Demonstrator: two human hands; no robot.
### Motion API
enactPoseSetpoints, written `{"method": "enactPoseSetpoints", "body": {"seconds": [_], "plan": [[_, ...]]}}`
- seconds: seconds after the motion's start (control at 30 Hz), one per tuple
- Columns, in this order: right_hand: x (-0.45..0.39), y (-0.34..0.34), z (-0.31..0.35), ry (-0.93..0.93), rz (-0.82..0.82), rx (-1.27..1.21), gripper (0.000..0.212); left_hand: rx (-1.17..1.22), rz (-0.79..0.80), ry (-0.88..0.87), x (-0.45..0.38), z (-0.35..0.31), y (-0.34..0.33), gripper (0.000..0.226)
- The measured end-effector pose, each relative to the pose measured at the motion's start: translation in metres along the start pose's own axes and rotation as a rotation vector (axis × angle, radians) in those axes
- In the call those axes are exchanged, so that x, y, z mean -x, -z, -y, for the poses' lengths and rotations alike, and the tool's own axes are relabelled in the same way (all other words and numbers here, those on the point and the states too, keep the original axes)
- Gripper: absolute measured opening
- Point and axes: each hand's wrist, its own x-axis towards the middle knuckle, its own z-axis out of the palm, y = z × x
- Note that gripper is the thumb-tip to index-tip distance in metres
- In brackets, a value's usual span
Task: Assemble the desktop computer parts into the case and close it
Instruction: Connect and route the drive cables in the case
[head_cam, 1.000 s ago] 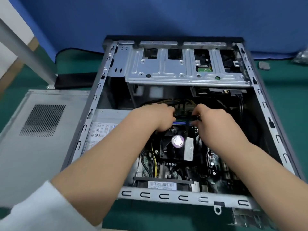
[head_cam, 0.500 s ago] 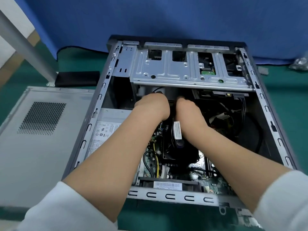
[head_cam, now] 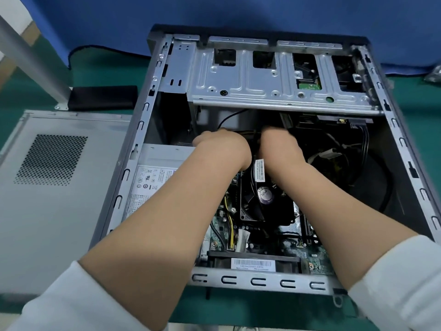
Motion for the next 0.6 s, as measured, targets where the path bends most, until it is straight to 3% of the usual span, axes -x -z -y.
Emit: {"method": "enactPoseSetpoints", "body": {"seconds": [0.6], "plan": [[-0.0009, 0.0019, 0.0066, 0.047, -0.003, 0.129, 0.027, 0.023, 0.033, -0.009, 0.0022, -0.0016, 0.0005, 0.051]]}}
